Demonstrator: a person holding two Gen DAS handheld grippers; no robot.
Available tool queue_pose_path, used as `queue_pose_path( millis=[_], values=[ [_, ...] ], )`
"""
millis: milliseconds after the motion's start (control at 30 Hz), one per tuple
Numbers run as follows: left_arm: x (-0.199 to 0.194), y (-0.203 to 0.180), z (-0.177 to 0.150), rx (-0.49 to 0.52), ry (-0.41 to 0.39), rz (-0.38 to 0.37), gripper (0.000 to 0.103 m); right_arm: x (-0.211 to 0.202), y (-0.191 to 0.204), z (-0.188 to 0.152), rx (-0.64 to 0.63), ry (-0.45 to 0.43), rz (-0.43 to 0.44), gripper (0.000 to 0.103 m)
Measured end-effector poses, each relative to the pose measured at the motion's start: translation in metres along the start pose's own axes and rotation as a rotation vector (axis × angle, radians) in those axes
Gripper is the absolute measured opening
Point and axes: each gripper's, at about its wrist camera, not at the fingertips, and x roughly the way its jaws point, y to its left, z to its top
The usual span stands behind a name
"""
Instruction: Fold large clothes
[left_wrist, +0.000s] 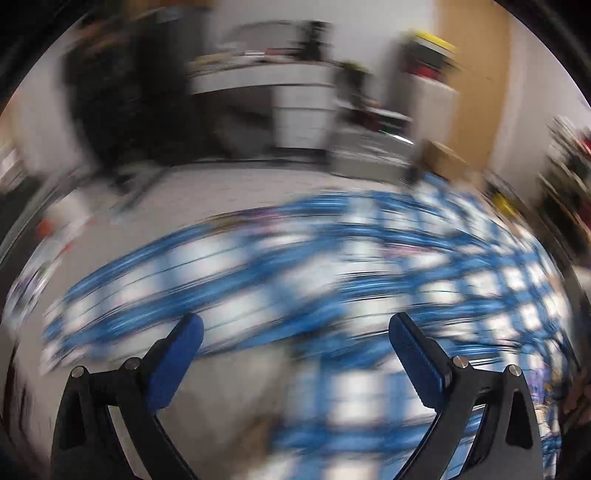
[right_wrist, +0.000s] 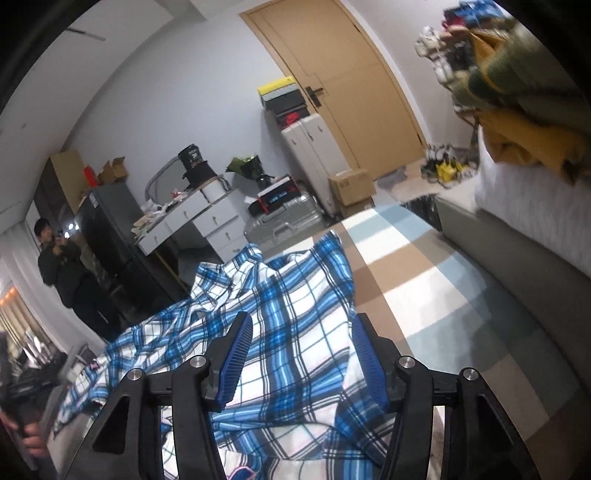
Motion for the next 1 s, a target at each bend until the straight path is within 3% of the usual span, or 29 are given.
queue_pose_path(
  millis=[100, 267, 300, 400, 500, 633, 767, 867, 933, 1000],
  values=[
    [-0.017, 0.081, -0.025, -0.194, -0.003, 0.039, 0.098, -0.002, 0.024, -0.003, -0.055, 0.078, -0.044, 0.057],
    [-0.022, 0.173, -0.045, -0.391, -0.003, 0.102, 0.098, -0.049, 0.085, -0.009, -0.106, 0.099, 0.111, 0.059],
    [-0.021, 0.176, -0.046, -0.41, -0.004, 0.095, 0.098, -0.061, 0.099, -0.011, -0.124, 0.101, 0.152, 0.068],
    [-0.01, 0.193, -0.047, -0.463, -0.008, 0.049, 0.098, -0.09, 0.132, -0.02, -0.142, 0.091, 0.232, 0.085],
    [0.003, 0.215, -0.048, -0.537, 0.022, -0.026, 0.098, -0.112, 0.164, -0.035, -0.155, 0.121, 0.311, 0.086],
    [0.029, 0.224, -0.052, -0.651, 0.096, -0.14, 0.098, -0.125, 0.19, -0.052, -0.161, 0.142, 0.348, 0.086],
    [0.042, 0.217, -0.039, -0.674, 0.127, -0.127, 0.098, -0.128, 0.198, -0.065, -0.145, 0.172, 0.357, 0.086],
    [0.052, 0.209, -0.023, -0.629, 0.174, -0.015, 0.098, -0.127, 0.201, -0.07, -0.143, 0.183, 0.35, 0.086],
    [0.063, 0.201, -0.012, -0.56, 0.21, 0.11, 0.088, -0.128, 0.2, -0.072, -0.141, 0.185, 0.342, 0.086],
    [0.07, 0.196, -0.006, -0.499, 0.214, 0.232, 0.062, -0.129, 0.197, -0.073, -0.13, 0.186, 0.341, 0.086]
  ],
)
